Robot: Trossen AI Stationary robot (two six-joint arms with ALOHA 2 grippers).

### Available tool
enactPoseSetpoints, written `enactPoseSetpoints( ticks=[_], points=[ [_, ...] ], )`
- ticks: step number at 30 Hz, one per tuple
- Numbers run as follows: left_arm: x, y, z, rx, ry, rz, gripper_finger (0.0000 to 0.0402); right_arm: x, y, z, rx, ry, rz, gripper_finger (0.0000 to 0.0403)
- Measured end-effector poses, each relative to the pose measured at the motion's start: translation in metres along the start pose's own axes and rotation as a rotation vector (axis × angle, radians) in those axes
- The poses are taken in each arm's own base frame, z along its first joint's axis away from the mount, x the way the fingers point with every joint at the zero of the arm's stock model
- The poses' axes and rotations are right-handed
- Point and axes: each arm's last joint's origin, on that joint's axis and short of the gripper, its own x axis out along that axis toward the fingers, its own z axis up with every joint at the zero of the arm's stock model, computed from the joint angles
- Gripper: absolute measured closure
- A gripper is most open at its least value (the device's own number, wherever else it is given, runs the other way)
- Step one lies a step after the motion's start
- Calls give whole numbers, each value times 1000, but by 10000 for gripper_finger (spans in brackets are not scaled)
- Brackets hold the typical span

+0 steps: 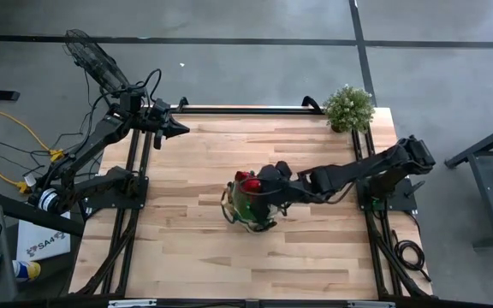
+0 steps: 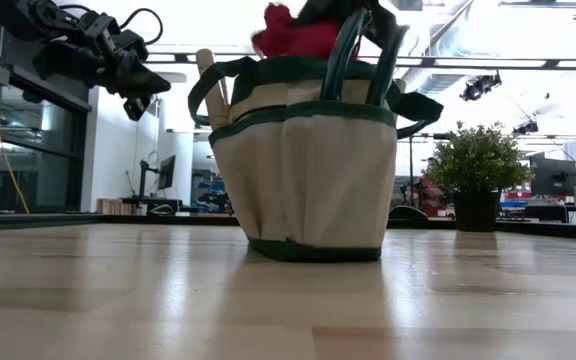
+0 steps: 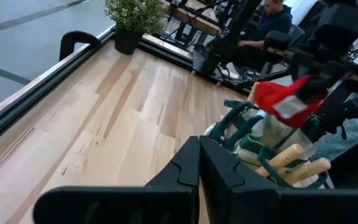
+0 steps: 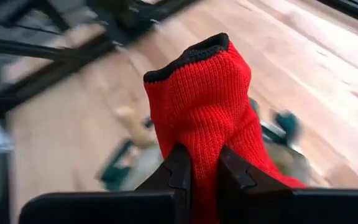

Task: Pick & Place Garden tools in Gardening bag
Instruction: Put the red gloves into the white gardening bag

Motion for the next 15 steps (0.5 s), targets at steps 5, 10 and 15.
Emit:
enactPoseSetpoints(
  ticks=[5, 10, 15],
  points=[
    [0, 0, 0, 0, 0, 0, 402, -8, 0, 17, -13, -74, 94, 377],
    [0, 0, 0, 0, 0, 0, 401, -12, -3, 28, -5, -68, 184, 377],
    [0, 0, 0, 1, 0, 0, 402, -8, -1, 27, 4, 42, 325, 377]
  ],
)
